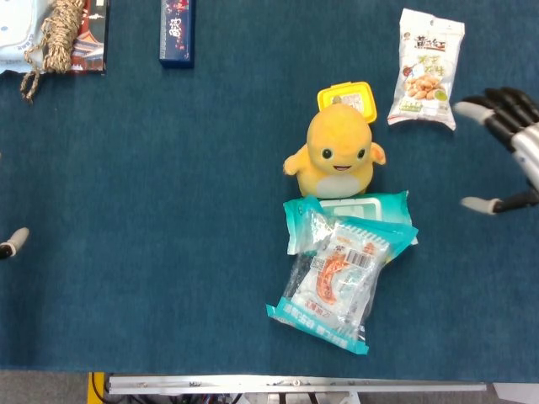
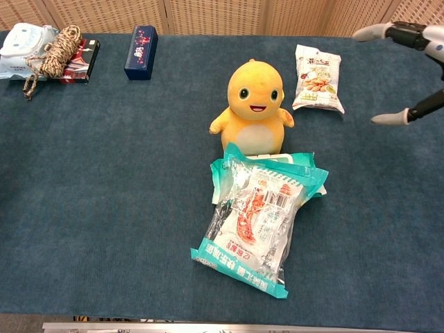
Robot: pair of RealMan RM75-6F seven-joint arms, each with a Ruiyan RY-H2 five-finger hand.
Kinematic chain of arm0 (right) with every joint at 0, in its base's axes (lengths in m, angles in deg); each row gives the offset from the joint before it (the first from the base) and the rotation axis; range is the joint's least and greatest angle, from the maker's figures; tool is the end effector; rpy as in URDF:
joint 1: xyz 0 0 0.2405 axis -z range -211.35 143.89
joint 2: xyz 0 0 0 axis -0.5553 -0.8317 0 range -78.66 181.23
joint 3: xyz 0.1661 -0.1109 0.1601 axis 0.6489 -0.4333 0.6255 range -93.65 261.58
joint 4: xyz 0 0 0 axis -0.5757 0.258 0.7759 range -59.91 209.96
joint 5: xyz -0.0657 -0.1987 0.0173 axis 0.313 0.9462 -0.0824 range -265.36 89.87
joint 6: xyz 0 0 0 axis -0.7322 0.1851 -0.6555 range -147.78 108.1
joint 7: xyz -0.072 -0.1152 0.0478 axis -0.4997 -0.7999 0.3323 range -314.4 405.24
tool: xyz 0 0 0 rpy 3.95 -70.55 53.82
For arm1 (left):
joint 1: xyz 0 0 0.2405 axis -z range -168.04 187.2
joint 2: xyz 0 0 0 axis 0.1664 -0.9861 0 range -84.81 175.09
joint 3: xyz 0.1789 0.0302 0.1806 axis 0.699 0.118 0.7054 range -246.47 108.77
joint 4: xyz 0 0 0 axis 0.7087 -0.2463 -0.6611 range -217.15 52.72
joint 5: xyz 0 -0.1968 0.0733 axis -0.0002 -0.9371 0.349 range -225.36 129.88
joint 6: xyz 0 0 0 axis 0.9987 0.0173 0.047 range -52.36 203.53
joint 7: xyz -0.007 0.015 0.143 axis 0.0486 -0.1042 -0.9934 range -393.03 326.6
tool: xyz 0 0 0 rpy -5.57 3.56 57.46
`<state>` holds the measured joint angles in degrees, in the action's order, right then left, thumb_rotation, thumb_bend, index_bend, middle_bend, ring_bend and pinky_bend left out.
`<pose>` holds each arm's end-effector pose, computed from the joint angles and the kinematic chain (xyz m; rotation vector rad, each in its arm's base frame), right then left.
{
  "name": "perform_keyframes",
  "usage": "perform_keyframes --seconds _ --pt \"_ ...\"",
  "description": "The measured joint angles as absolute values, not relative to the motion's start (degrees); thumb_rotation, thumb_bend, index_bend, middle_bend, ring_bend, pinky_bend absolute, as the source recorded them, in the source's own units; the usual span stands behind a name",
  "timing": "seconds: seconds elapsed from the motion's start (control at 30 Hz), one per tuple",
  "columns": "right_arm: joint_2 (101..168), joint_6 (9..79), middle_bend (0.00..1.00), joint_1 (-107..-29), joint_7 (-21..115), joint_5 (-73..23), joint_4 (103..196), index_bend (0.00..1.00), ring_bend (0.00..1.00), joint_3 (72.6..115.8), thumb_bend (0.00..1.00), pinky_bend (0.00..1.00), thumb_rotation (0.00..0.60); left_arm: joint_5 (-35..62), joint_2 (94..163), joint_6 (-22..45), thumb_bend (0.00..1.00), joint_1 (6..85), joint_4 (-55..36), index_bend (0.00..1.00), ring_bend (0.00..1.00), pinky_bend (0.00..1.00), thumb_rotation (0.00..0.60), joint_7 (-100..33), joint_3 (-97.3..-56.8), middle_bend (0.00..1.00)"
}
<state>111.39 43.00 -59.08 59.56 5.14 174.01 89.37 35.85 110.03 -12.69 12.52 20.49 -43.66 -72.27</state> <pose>-0.2126 -0.2699 0.1197 1.8444 -1.0814 1.1274 -0.2814 0.1701 0.1513 -1.3066 -0.9112 -0.9021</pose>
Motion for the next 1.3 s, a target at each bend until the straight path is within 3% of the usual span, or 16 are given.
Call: perform_keyframes --seconds 0.23,0.4,0.53,1.3 --pt "114.24 36.73 0.14 -65.37 59.17 2.84 174.65 0.13 0.00 91.66 0.00 0.00 0.208 35.97 109.98 -12.91 0.00 12.30 20.49 0.19 0.09 0.00 0.600 -43.58 -72.14 0.12" --pt "116.80 33.76 0.14 -68.88 57.21 1.02 173.92 0.13 0.00 93.10 0.00 0.00 0.116 35.99 110.02 -12.89 0.01 12.29 20.48 0.19 0.09 0.00 0.600 -43.70 -72.12 0.12" --pt "119.12 31.54 0.14 -71.81 55.72 0.09 172.61 0.13 0.00 93.98 0.00 0.00 0.088 35.96 110.09 -12.89 0.00 12.25 20.44 0.19 0.09 0.00 0.600 -43.81 -72.10 0.12" --pt "132.02 23.89 0.14 -83.30 53.51 -3.91 162.08 0.13 0.00 95.20 0.00 0.00 0.083 35.27 110.15 -13.16 0.00 11.55 19.44 0.19 0.09 0.00 0.600 -42.92 -72.03 0.12"
